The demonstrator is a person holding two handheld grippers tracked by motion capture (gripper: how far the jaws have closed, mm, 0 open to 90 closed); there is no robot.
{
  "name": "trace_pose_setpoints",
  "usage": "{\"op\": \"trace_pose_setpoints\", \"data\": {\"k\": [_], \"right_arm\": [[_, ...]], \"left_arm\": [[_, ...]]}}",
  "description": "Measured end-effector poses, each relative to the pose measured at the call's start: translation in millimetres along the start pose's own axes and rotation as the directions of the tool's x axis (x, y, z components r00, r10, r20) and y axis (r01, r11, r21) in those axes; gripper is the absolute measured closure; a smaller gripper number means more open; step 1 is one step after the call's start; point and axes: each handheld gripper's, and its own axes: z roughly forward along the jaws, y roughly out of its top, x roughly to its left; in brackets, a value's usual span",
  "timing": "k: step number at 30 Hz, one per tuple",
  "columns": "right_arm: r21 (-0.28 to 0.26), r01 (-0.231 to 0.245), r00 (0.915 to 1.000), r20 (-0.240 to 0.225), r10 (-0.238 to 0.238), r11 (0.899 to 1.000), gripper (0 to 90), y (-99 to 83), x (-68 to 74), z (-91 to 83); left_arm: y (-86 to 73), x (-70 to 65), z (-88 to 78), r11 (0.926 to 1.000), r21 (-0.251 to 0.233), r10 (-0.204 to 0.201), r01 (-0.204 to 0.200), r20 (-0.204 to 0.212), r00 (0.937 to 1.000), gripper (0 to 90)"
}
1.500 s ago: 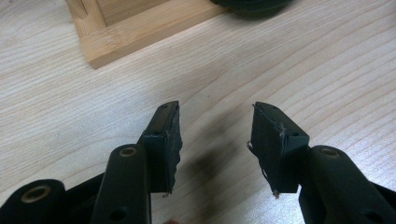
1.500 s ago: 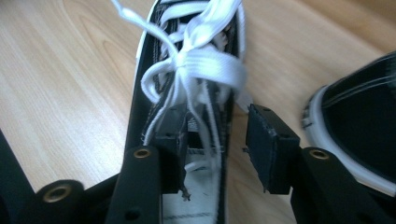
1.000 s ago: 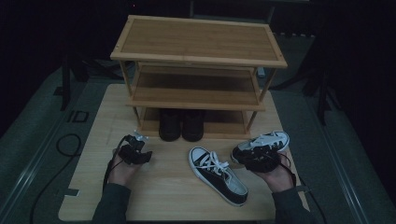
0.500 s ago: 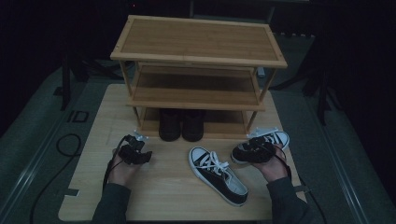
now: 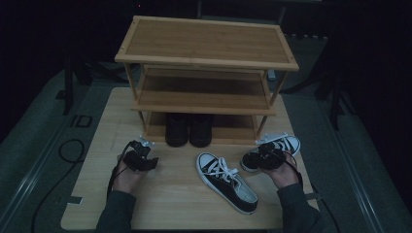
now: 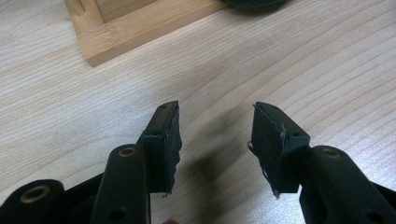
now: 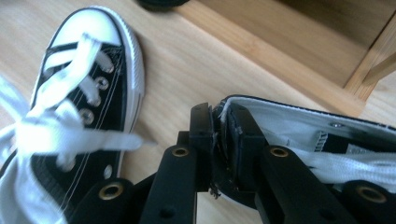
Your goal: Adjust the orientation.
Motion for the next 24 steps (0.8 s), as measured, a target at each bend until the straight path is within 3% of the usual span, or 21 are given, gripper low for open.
{"op": "trace_pose_setpoints", "data": {"k": [12, 20, 24], "right_arm": [[-0.005, 0.032, 0.9964, -0.078, -0.033, 0.999, 83.8, -33.5, -0.1, -32.2], [0.041, 0.057, 0.9966, -0.061, -0.055, 0.998, 83.0, -50.6, -3.3, -55.2], [0.006, 0.015, 0.9987, -0.050, -0.014, 1.000, 72.3, -52.9, -8.9, -63.3]], "left_arm": [[0.1, -2.0, 1.1, 1.0000, 0.003, 0.004, -0.004, 0.000, 1.0000, 52.3], [0.1, -2.7, 2.0, 1.0000, 0.005, 0.004, -0.004, 0.001, 1.0000, 52.3], [0.3, -3.8, 2.9, 0.9999, 0.009, 0.010, -0.009, -0.001, 1.0000, 52.3]]}}
